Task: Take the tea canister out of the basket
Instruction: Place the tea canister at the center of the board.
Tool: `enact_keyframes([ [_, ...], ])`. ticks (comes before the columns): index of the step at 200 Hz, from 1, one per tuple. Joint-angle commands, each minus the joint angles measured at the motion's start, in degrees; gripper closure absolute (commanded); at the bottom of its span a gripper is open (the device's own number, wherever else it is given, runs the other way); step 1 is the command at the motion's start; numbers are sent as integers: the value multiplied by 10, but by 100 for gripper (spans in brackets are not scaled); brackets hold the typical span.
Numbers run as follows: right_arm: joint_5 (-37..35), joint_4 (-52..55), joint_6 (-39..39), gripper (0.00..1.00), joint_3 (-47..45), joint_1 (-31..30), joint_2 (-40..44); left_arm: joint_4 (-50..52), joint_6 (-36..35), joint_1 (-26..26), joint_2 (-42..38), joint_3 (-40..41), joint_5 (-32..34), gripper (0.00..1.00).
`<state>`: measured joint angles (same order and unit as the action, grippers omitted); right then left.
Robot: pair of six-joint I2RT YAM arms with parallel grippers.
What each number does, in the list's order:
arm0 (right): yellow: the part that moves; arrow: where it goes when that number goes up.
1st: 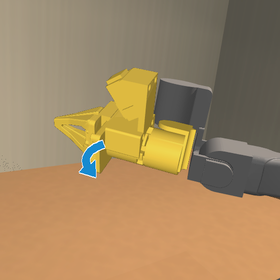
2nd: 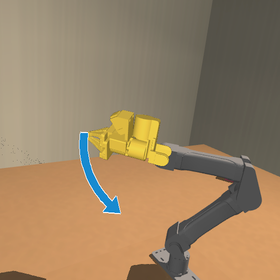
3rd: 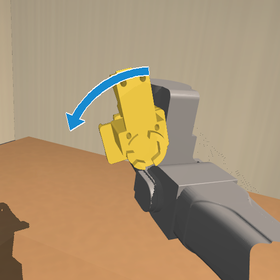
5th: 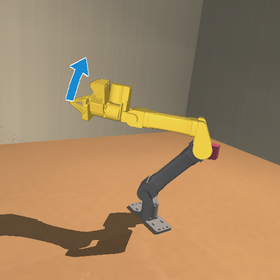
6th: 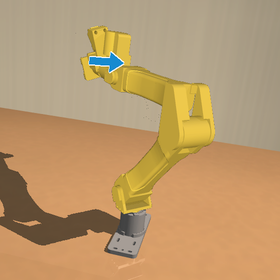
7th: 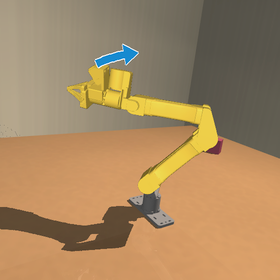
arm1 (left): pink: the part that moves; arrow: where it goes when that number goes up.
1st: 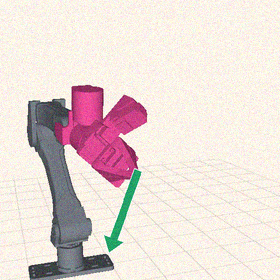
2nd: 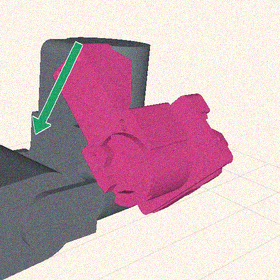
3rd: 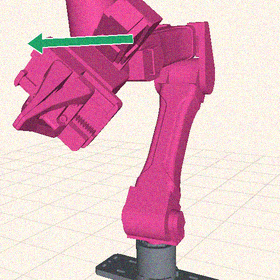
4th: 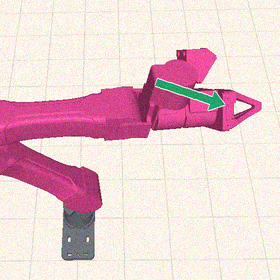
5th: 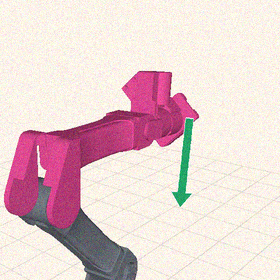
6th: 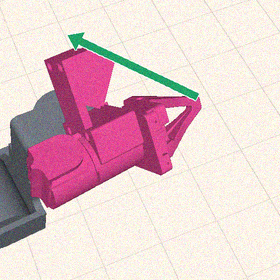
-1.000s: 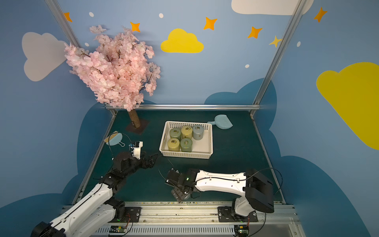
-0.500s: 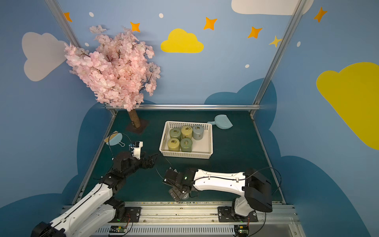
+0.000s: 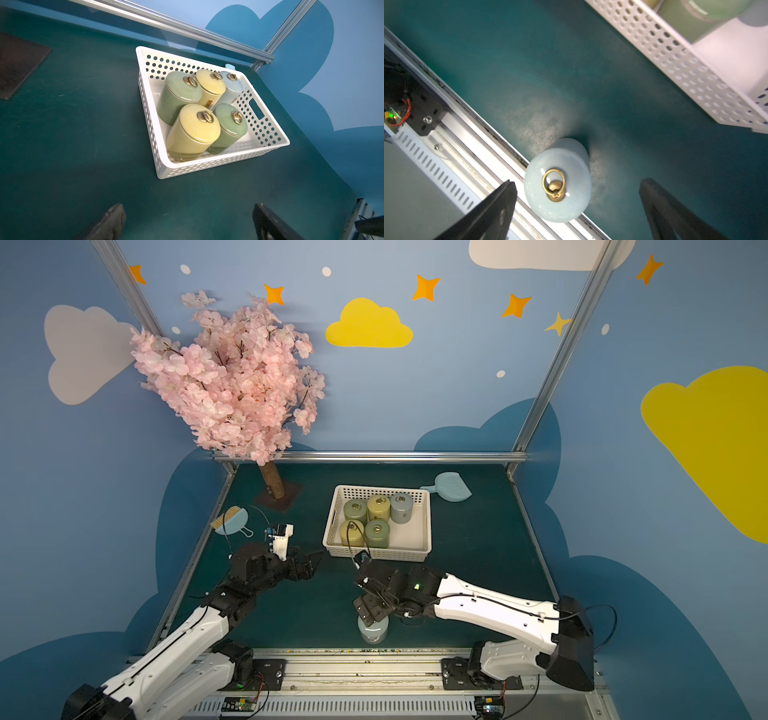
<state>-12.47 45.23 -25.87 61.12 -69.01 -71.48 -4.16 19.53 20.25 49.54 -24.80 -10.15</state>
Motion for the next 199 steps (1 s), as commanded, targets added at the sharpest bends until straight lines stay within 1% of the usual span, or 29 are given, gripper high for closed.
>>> enact_keyframes([
  [1, -4, 9, 20, 1, -25, 33, 37, 32, -4, 10, 3, -37, -3, 0],
  [24, 1, 6, 37, 1, -48, 79, 73, 65, -4, 23, 22, -69, 9, 0],
  [49, 9, -16, 75, 1, -75, 126, 104, 104, -11, 34, 61, -112, 9, 0],
  [97, 26, -117, 141, 2, -137, 204, 143, 174, -39, 60, 150, -205, 5, 0],
  [120, 26, -161, 172, 2, -161, 220, 155, 216, -47, 68, 200, -257, 18, 0],
  [171, 12, -252, 229, 2, -221, 224, 173, 285, -77, 86, 292, -350, 50, 0],
  [183, 8, -258, 232, 2, -223, 224, 174, 305, -85, 87, 315, -371, 51, 0],
  [186, 7, -260, 232, 1, -238, 224, 175, 311, -87, 87, 321, -377, 52, 0],
  [199, 4, -273, 231, 1, -254, 224, 178, 332, -96, 88, 342, -399, 63, 0],
])
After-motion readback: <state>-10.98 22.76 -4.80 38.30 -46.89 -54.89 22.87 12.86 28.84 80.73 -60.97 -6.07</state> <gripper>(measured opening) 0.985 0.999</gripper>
